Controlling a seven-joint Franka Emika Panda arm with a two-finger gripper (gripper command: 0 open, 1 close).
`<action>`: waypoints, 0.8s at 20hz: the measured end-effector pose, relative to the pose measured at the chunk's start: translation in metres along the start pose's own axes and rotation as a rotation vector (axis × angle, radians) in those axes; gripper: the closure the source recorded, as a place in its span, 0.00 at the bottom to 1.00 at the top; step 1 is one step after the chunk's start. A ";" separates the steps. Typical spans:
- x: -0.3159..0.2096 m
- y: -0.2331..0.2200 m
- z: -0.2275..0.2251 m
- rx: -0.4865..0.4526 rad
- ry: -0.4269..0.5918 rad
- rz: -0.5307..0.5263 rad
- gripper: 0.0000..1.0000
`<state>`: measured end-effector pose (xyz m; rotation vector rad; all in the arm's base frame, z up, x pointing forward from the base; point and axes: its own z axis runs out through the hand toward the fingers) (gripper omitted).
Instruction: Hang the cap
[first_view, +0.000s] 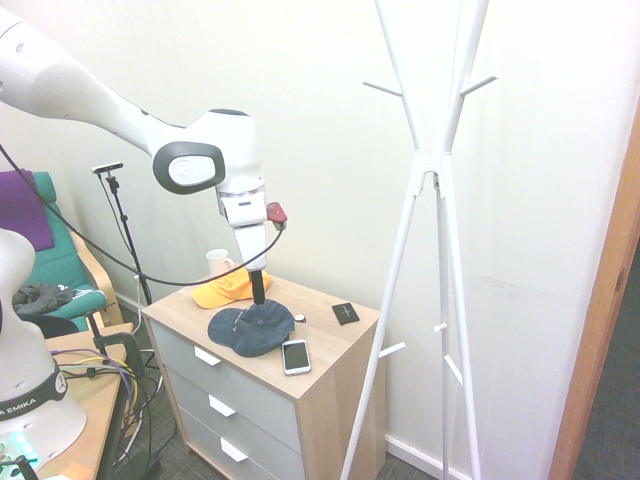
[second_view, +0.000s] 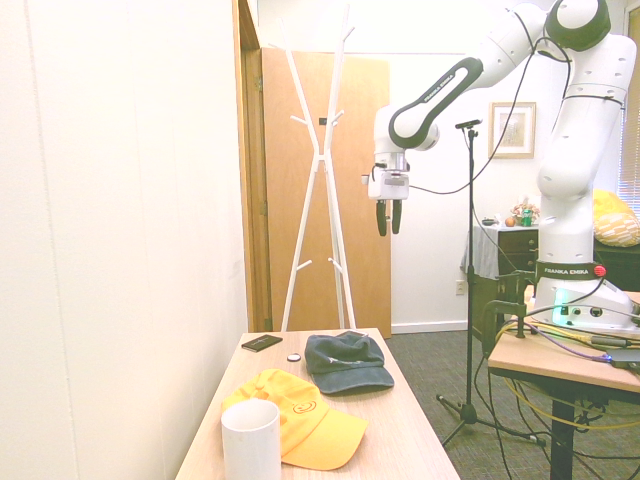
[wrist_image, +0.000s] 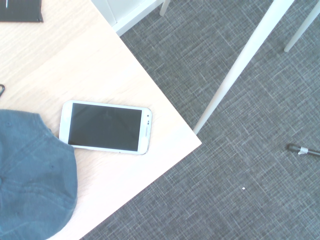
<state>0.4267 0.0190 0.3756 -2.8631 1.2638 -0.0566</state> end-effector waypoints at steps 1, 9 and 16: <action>0.000 0.000 0.000 -0.001 -0.001 -0.001 0.00; -0.099 -0.091 0.020 -0.015 0.026 -0.151 0.00; -0.197 -0.163 0.125 -0.050 0.095 -0.282 0.00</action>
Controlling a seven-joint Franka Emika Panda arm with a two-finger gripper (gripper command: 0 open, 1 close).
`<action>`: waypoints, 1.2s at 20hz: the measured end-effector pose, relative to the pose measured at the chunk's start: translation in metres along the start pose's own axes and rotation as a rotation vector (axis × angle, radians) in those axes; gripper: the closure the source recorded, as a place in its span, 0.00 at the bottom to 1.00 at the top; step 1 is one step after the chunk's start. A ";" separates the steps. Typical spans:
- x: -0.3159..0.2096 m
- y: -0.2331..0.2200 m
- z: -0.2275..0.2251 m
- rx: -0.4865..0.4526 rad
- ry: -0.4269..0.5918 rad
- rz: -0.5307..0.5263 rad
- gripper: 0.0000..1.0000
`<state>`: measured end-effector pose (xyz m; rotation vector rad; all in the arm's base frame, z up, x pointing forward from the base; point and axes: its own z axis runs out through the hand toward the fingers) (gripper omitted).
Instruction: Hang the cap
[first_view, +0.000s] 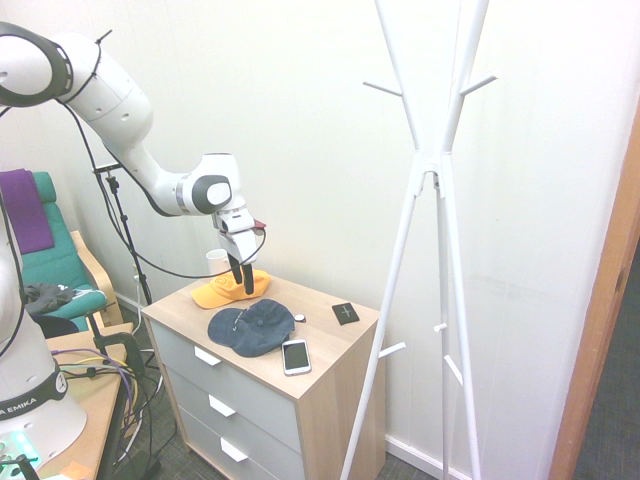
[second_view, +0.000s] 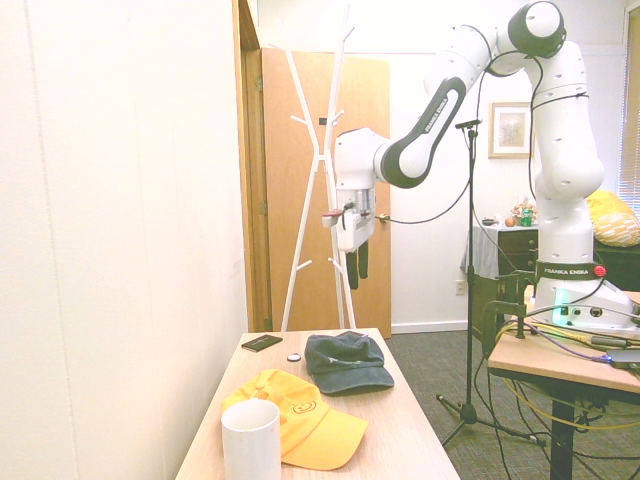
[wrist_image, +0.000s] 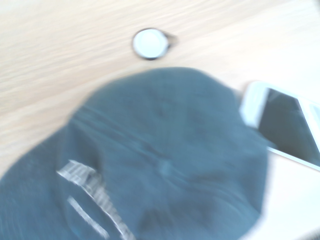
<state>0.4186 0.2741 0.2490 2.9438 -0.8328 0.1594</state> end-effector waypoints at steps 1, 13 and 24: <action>-0.002 -0.007 0.014 0.007 0.010 -0.010 0.00; -0.050 -0.030 0.102 -0.008 0.042 -0.194 1.00; -0.050 -0.031 0.105 -0.001 0.050 -0.190 1.00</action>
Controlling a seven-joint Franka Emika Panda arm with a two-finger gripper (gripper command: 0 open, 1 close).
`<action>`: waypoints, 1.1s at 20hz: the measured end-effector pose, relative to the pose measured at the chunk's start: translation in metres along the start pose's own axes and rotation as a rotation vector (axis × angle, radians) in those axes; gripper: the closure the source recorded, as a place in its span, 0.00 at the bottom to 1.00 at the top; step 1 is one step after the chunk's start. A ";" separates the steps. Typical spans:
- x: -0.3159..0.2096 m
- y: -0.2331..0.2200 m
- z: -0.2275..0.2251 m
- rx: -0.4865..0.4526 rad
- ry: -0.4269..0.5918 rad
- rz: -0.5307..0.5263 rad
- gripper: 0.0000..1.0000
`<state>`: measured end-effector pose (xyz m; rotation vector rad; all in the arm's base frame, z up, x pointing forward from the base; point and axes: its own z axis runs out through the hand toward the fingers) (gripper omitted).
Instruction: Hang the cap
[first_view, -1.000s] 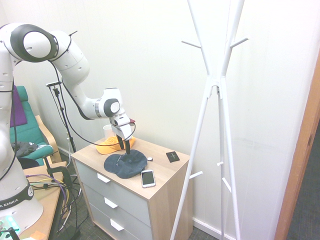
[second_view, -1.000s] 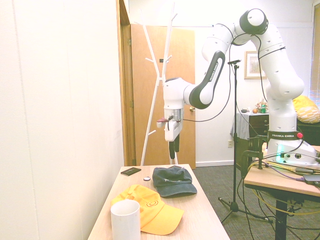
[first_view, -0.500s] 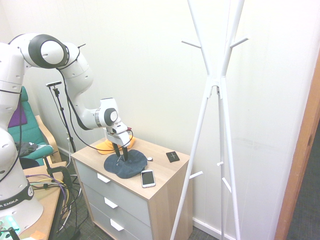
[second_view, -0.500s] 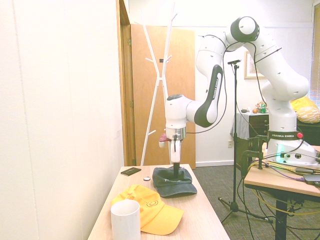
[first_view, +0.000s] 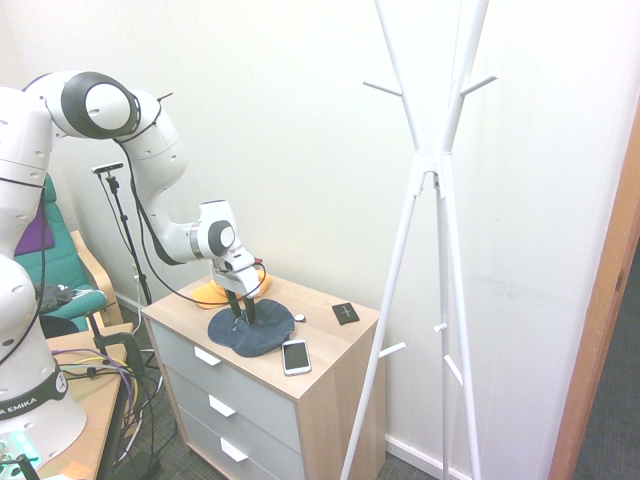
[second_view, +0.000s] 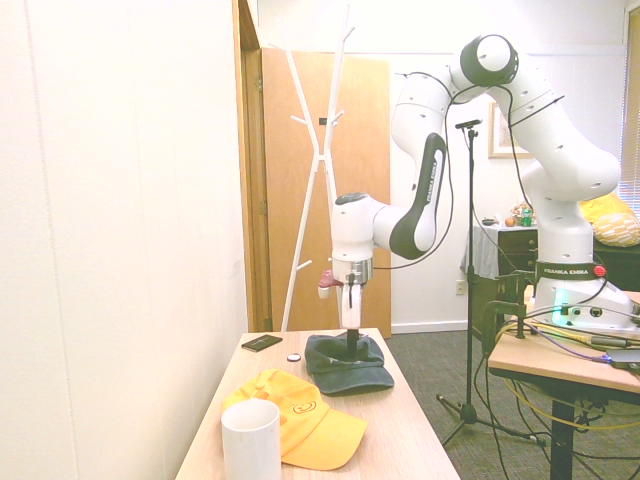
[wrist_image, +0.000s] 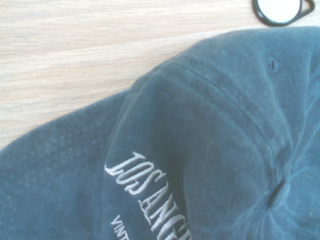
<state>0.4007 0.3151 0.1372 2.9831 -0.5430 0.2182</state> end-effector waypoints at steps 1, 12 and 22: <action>0.000 0.000 0.000 0.001 -0.001 0.003 1.00; -0.002 0.001 0.000 -0.002 -0.015 0.026 1.00; 0.005 0.006 0.002 -0.010 -0.013 0.048 1.00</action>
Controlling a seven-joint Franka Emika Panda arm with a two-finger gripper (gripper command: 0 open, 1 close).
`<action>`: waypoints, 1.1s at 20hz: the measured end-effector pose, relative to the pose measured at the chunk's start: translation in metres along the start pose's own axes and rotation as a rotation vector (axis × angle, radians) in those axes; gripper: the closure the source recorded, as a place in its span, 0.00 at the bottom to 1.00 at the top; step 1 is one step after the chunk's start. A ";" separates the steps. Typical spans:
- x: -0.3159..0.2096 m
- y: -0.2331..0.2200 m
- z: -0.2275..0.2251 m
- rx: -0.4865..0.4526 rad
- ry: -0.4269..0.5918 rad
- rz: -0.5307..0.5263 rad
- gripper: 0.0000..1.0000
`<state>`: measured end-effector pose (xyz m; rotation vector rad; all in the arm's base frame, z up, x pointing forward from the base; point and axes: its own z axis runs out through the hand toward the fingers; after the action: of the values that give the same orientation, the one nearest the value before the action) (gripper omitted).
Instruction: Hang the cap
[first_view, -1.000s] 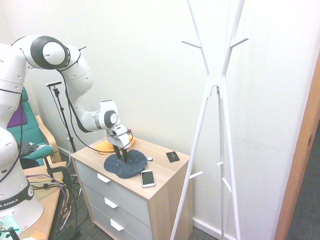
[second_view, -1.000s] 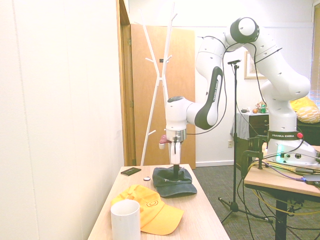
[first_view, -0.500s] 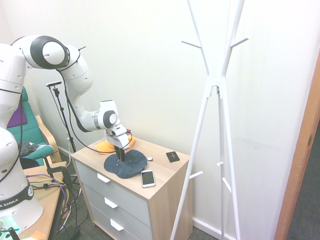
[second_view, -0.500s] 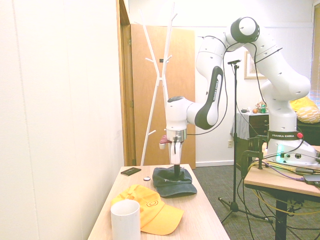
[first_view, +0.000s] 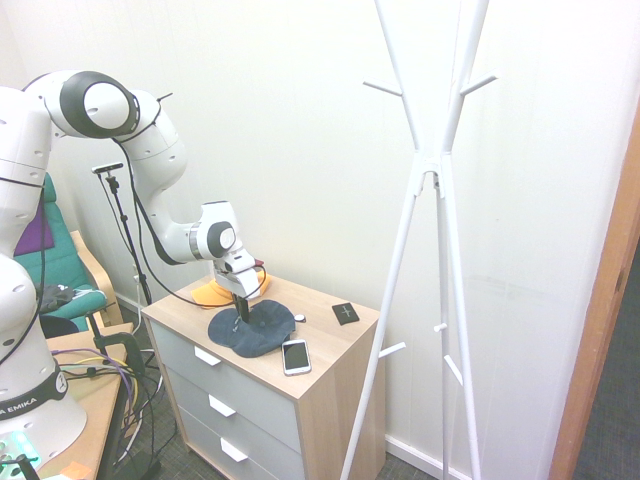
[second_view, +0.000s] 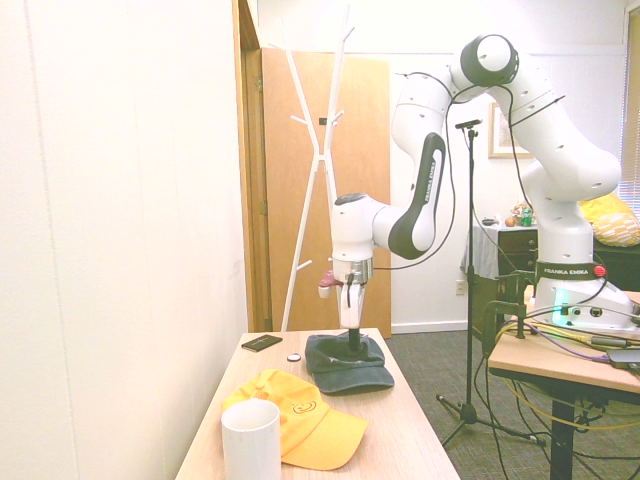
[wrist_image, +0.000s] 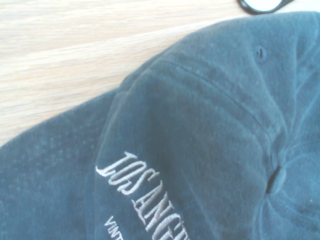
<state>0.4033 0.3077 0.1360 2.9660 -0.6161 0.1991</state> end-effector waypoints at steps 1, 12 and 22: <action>0.001 0.000 -0.001 -0.003 -0.001 0.004 1.00; 0.057 0.009 -0.197 -0.036 0.124 -0.030 1.00; 0.137 0.075 -0.384 -0.396 0.546 -0.117 1.00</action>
<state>0.4570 0.2360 0.5403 2.3999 -0.3547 0.7455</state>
